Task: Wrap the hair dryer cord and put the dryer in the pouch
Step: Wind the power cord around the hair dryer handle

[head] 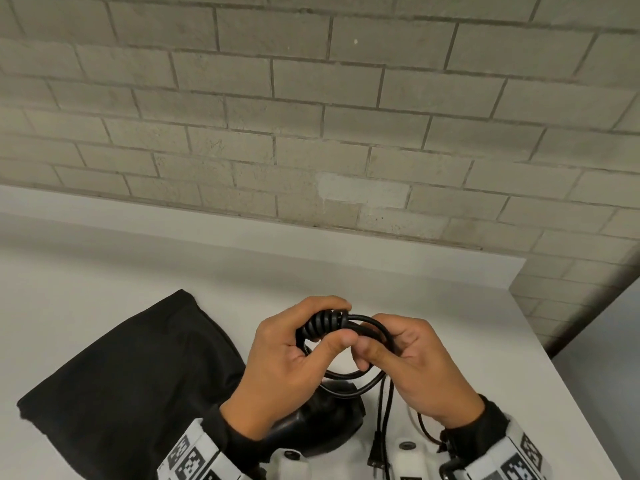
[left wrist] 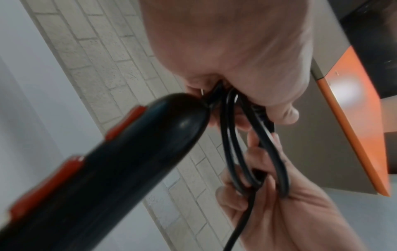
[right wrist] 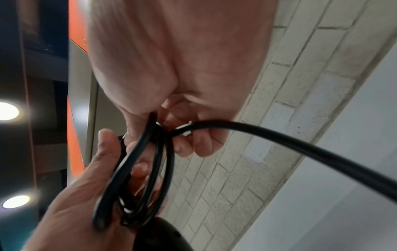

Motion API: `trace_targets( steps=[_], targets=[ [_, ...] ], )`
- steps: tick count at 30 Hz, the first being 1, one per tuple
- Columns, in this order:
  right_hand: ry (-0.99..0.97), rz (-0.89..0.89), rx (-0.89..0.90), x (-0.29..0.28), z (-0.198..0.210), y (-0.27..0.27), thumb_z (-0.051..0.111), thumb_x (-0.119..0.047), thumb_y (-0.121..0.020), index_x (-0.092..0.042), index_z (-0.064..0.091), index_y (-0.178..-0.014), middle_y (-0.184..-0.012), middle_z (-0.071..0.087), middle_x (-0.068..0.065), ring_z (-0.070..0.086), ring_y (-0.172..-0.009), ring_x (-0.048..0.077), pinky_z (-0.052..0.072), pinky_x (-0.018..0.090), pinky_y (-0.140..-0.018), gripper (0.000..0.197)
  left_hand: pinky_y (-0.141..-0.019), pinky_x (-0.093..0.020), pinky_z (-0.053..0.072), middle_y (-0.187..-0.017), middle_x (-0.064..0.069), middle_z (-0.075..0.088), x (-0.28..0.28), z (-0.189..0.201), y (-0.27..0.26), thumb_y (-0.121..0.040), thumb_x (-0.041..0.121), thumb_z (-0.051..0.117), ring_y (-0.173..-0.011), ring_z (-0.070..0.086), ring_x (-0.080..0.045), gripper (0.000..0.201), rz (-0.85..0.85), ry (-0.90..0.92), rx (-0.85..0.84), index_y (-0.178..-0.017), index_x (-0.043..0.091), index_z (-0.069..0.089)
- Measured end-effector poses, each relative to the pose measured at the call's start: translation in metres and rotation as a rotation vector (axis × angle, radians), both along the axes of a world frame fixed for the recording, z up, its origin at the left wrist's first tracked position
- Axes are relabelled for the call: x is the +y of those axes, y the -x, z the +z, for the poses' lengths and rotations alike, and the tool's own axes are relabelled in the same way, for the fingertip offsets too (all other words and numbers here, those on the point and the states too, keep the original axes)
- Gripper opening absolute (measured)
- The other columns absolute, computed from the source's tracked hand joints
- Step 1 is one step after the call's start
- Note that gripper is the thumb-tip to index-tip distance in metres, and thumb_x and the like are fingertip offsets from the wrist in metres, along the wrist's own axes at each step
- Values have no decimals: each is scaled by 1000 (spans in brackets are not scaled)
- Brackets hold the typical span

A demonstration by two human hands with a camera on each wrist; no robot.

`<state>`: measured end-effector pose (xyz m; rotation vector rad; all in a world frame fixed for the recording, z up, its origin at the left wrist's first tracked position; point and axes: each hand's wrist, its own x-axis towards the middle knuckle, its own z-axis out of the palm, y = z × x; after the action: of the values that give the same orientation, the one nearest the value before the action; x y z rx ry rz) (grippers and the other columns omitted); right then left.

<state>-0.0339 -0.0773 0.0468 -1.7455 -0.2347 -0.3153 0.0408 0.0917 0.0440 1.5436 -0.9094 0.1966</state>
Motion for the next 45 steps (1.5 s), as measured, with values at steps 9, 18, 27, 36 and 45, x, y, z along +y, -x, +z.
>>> trace_targets(
  steps=[9, 18, 27, 36, 45],
  targets=[
    [188, 9, -18, -11, 10, -3, 60, -26, -96, -22, 67, -80, -66, 61, -7, 57, -66, 12, 47, 34, -70, 18, -71, -18, 47, -85, 16, 67, 4, 14, -5, -90, 47, 61, -77, 62, -6, 19, -127, -187, -14, -101, 31, 61],
    [160, -422, -224, 12, -7, -4, 75, -40, -80, -35, 61, -107, -98, 64, -13, 60, -90, 10, 48, 26, -81, 31, -60, -7, 44, -79, 18, 64, -14, 2, 4, -88, 47, 54, -65, 60, -2, 13, 101, -14, -25, -95, 37, 55],
    [706, -888, -416, 34, -26, -4, 63, -43, -86, -20, 74, -89, -86, 47, 1, 39, -80, 14, 40, 28, -55, 26, -58, 0, 42, -69, 31, 61, -17, -5, 0, -90, 70, 44, -61, 59, 10, 43, 235, 69, -92, -97, 29, 57],
    [-69, -467, 355, 46, 24, 20, 65, -49, -84, -20, 64, -53, -80, 57, -10, 56, -77, -2, 41, 22, -78, 42, -56, 3, 36, -63, 25, 48, -22, -6, -9, -95, 62, 44, -59, 50, 18, 41, 325, 63, -215, -95, 23, 56],
    [130, -417, 177, 40, 9, 41, 65, -31, -90, -37, 73, -87, -97, 66, -14, 58, -86, 9, 47, 29, -77, 10, -58, 2, 38, -65, 20, 52, -23, -8, -18, -96, 60, 45, -63, 52, 18, 52, 345, 72, -224, -93, 12, 63]
  ],
)
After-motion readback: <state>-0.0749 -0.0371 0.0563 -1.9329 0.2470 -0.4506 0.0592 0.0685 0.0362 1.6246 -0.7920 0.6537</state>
